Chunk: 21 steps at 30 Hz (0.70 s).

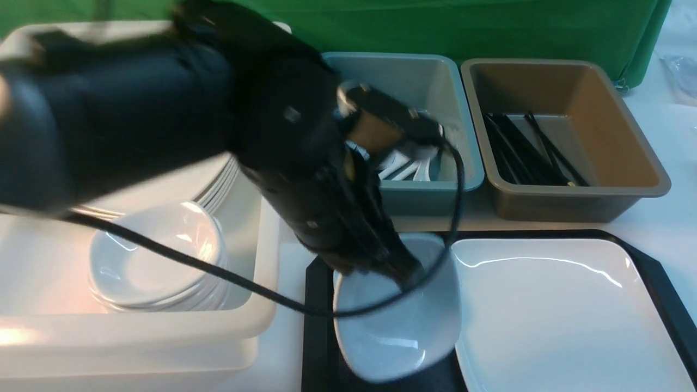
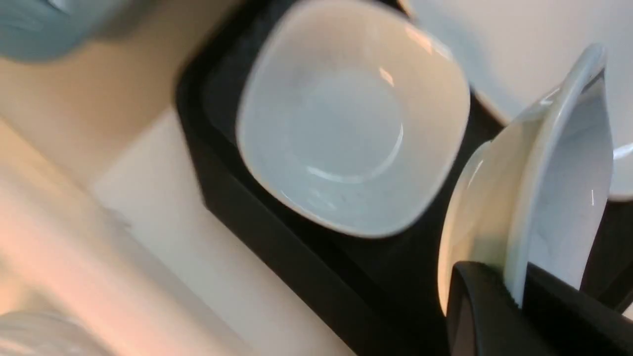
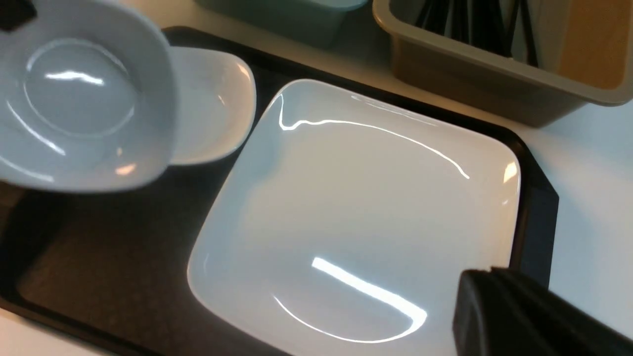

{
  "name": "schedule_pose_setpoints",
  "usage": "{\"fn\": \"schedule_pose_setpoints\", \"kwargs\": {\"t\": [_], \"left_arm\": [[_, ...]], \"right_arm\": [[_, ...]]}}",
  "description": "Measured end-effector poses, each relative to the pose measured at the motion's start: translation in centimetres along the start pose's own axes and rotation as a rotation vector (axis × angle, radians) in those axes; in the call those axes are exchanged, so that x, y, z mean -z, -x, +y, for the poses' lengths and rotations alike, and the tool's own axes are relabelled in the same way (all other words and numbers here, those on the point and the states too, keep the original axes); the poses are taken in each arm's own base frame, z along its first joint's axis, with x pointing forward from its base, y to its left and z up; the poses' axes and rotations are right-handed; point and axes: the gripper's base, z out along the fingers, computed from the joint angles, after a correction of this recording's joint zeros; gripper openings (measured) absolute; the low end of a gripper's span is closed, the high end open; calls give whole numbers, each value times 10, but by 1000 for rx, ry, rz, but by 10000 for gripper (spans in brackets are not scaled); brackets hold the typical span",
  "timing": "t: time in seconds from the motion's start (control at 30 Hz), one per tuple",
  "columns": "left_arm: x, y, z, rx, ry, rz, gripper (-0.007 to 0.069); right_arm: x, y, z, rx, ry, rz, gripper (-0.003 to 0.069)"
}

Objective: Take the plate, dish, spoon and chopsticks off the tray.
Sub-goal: Use the left arm to put the small plate into the large storage box on the left

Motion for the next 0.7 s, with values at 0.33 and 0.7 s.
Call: {"fn": "schedule_pose_setpoints", "kwargs": {"t": [0.33, 0.7], "left_arm": [[96, -50, 116, 442, 227, -194, 22], [42, -147, 165, 934, 134, -289, 22]], "right_arm": [[0, 0, 0, 0, 0, -4, 26], [0, 1, 0, -3, -1, -7, 36]]}}
